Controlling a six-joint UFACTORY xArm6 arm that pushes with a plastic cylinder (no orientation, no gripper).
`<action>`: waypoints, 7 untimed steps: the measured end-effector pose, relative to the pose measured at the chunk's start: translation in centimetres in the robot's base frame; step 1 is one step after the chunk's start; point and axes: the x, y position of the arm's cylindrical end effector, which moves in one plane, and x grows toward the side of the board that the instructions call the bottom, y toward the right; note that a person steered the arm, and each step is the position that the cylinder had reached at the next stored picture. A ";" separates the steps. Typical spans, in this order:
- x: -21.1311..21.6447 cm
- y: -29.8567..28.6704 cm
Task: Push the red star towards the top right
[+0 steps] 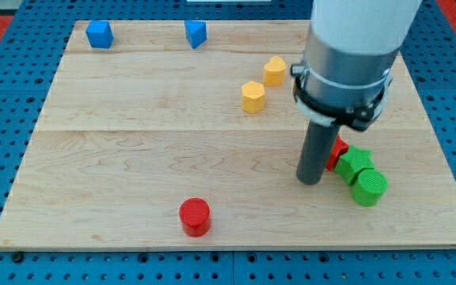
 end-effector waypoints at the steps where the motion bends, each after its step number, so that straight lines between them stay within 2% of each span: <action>1: -4.4 0.6; 2: -5.5 6.4; 4: -5.0 9.5; 5: -2.7 12.1; 6: -6.0 13.1; 7: -12.9 8.4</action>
